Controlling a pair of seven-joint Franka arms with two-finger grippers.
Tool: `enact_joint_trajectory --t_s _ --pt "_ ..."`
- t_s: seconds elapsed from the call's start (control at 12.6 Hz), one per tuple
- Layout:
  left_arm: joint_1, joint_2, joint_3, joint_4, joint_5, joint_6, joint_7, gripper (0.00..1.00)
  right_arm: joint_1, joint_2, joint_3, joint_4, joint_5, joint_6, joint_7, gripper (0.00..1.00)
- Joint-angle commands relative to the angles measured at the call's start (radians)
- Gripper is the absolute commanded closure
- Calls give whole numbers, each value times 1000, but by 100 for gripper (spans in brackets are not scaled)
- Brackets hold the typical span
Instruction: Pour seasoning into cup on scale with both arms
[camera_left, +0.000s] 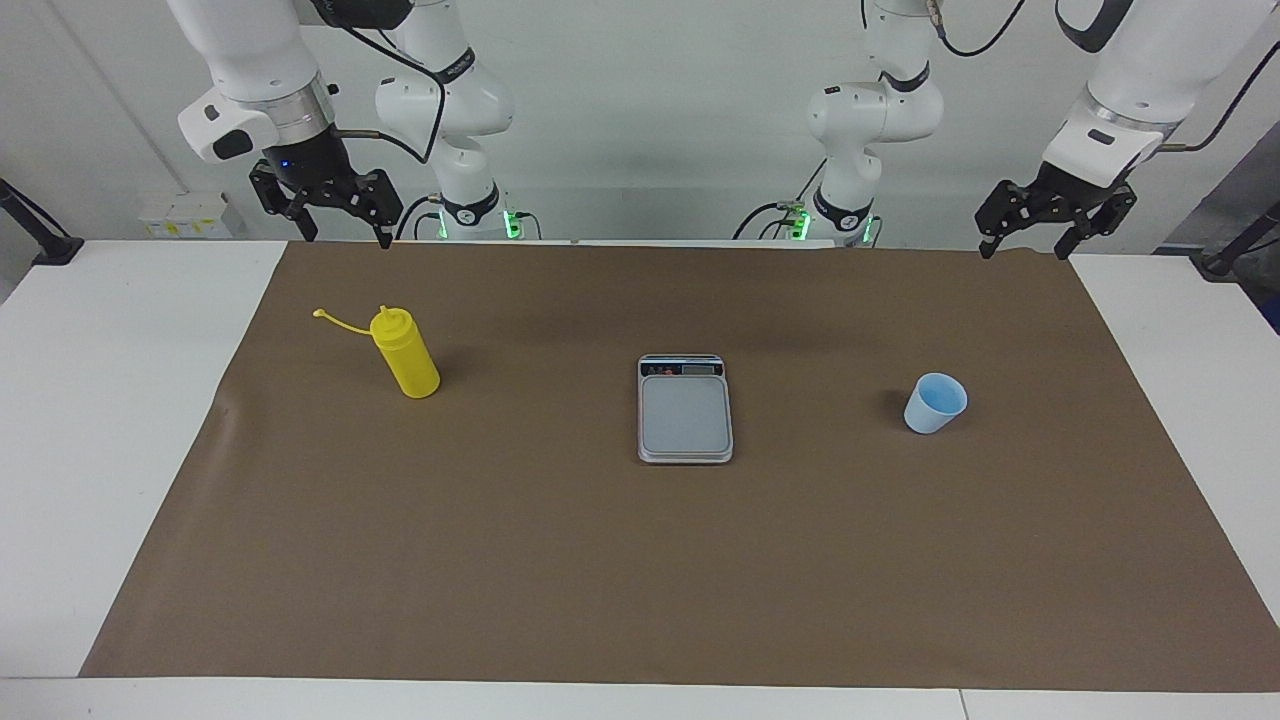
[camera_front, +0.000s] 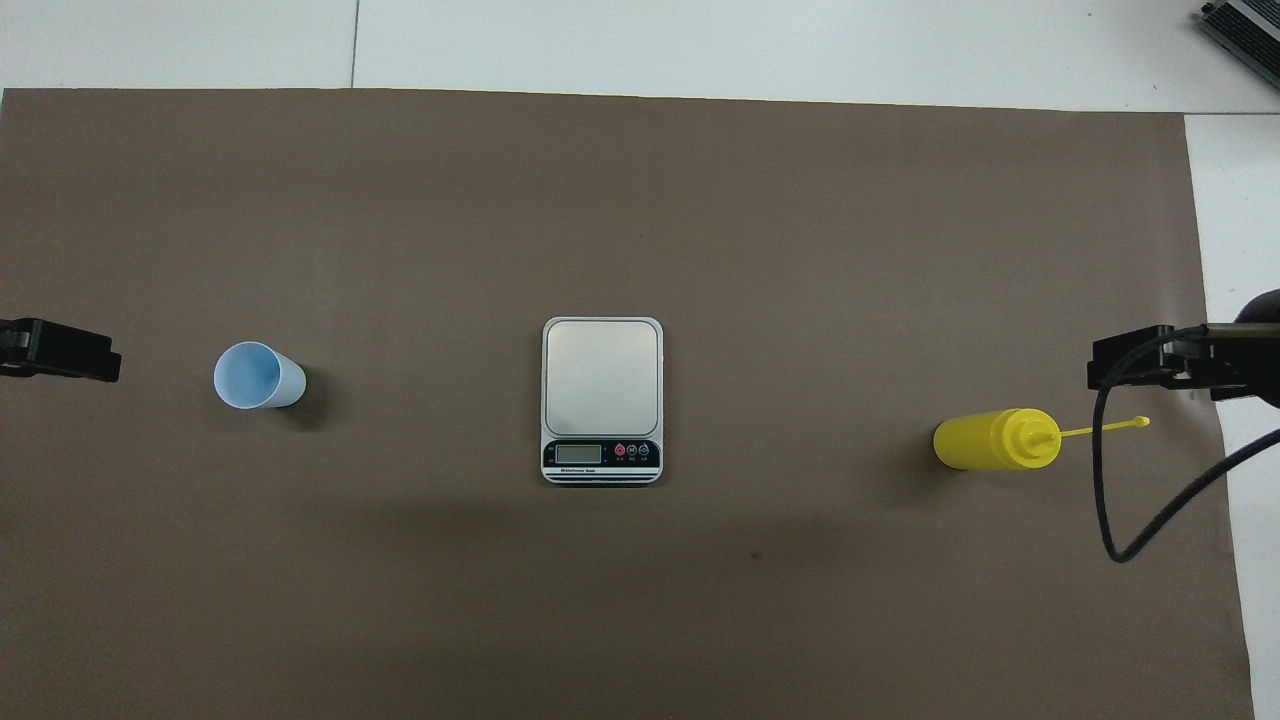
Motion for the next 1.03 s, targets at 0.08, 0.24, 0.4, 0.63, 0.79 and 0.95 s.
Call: enact_joint_trajectory --t_s 0.08,0.24,0.4,0.63,0.79,0.95 --pt "2 -23 0 -25 -4 18 12 0 -6 -7 6 5 7 -12 8 0" --pt "-3 -23 0 -25 -4 20 6 0 -6 -9 6 5 9 -13 10 0" --pt "9 -23 0 -25 -7 20 9 0 -7 -9 6 5 9 -13 10 0" --pt "12 -22 4 -20 -6 20 7 0 -7 -9 6 5 7 -13 13 0" --pt "11 -22 4 -25 -6 24 9 0 -6 -9 6 5 7 -10 16 0" --pt "11 -22 4 -37 -6 41 7 0 -6 -9 6 4 9 -9 16 0"
